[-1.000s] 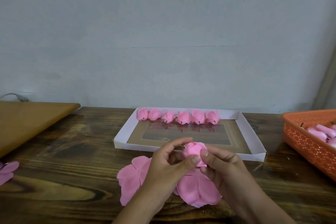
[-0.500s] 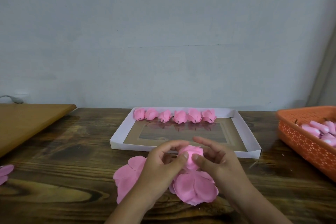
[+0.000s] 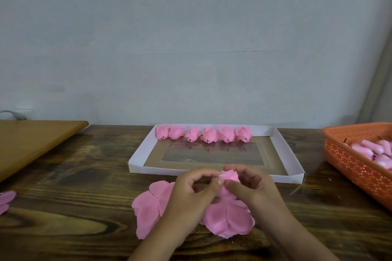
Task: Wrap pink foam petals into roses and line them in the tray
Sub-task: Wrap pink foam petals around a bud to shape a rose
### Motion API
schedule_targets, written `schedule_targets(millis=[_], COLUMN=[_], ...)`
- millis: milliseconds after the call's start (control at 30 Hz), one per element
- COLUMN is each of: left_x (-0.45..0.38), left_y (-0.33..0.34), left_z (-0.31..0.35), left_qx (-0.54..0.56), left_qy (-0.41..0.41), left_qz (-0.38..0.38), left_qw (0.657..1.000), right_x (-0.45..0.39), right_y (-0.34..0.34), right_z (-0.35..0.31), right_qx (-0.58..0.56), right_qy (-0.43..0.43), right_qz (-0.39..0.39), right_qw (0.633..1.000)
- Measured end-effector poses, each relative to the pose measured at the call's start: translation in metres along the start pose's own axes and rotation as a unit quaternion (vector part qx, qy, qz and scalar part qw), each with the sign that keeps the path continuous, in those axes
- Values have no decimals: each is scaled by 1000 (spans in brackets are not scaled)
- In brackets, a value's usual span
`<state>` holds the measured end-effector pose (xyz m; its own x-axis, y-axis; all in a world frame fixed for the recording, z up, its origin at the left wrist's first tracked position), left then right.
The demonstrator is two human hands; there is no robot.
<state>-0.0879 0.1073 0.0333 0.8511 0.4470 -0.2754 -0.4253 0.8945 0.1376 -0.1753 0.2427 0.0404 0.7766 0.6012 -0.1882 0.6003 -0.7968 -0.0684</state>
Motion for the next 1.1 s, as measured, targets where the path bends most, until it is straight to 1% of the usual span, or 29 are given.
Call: schedule_targets(millis=[167,367,467,533,600,633,667,700,767,833,967,1100], left_x=[1,2,3,3,3,3,3,3,3,4,6,5], left_y=[2,4,4,2,2,3,4,5,9,13,20,18], left_z=[1,2,5,7,8,8,8,8,7,6,4,2], left_qx=[40,-25,-28,-9,25,55,104,169,284,347,392,393], left_qy=[-14,-6,-8,-19,-41,-55,-74,-97,-138,-159,-176,-176], left_qz=[12,-21,-29,-27,-11,5,24,40,59,63,55,39], left_qw=[999,999,999,999,999,997,992,980,947,922,901,902], right_x=[0,-1,-2,-1,-3,-3,-3,-2,0,3,7,8], right_y=[0,-3,-5,-4,-3,-3,-3,-3,0,5,12,10], right_z=[2,1,2,4,5,5,5,4,1,2,2,-1], right_qx=[16,31,15,-14,-77,-100,-99,-77,-35,-40,-65,-83], right_qy=[5,17,12,14,37,52,60,57,45,40,13,-14], right_qz=[-14,-9,-24,-39,-45,-40,-31,-26,-40,-58,-57,-49], right_qw=[1000,999,1000,999,995,993,993,995,998,997,996,995])
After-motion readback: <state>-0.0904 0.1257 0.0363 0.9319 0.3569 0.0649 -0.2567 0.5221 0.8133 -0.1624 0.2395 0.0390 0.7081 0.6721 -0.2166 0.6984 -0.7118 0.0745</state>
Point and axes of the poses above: each hand's wrist, its own x-axis away from the middle knuckle, its own y-axis out of the palm, z = x × y, the point moved 1 cm from there along -x, towards the middle knuckle, and after that the axes turned 11 degrees about x, right-handed, at the moved point
